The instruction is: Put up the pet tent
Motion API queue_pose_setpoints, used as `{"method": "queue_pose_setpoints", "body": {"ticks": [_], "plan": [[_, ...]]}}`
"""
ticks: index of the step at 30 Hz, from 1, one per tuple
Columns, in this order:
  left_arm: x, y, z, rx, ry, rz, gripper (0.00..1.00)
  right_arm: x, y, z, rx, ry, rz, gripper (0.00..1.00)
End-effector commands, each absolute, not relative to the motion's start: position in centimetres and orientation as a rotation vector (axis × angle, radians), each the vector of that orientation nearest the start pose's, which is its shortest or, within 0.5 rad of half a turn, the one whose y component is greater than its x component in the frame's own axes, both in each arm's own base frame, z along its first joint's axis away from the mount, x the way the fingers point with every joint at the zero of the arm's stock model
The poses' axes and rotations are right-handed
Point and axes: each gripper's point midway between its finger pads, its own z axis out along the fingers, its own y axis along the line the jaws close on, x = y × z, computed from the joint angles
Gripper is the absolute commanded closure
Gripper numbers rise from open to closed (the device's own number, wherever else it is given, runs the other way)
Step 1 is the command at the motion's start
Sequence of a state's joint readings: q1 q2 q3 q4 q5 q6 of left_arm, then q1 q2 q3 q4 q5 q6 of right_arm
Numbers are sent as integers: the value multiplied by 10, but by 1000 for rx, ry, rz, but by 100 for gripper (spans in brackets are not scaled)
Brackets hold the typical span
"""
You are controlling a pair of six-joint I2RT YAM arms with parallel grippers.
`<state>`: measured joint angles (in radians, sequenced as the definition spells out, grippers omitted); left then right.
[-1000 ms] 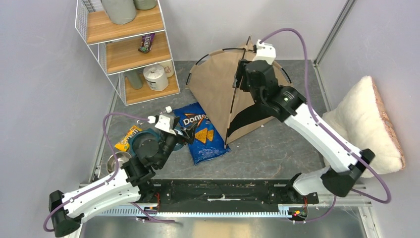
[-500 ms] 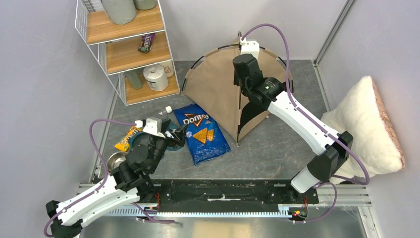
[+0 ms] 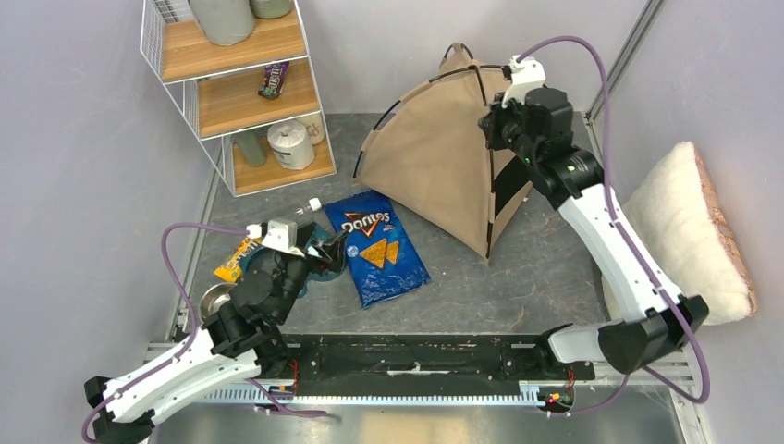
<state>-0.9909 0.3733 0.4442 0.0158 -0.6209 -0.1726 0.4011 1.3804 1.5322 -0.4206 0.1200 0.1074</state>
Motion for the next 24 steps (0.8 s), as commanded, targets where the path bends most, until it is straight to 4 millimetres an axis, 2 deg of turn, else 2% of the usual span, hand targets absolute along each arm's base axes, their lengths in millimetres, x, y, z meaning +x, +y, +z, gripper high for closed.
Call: {"method": "queue_pose_setpoints", "body": {"ticks": [1, 7, 13, 15, 18, 20, 21, 22, 24], "plan": [[209, -144, 288, 54, 1482, -520, 18, 375, 165, 424, -359, 1613, 445, 100], [210, -143, 289, 50, 1482, -510, 18, 347, 174, 399, -482, 1685, 572, 100], [213, -144, 288, 56, 1491, -493, 18, 316, 177, 390, -528, 1711, 647, 100], [213, -145, 288, 60, 1494, -489, 18, 314, 172, 380, -509, 1758, 630, 100], [214, -146, 288, 62, 1498, -486, 18, 323, 159, 357, -413, 1874, 565, 98], [214, -147, 288, 62, 1500, -484, 18, 331, 149, 346, -330, 1934, 510, 76], [215, -147, 288, 63, 1501, -483, 18, 333, 145, 347, -295, 1944, 489, 60], [215, -147, 288, 62, 1503, -479, 18, 334, 140, 350, -248, 1946, 467, 49], [216, -144, 288, 39, 1508, -468, 17, 335, 129, 366, -161, 1913, 434, 37]]}}
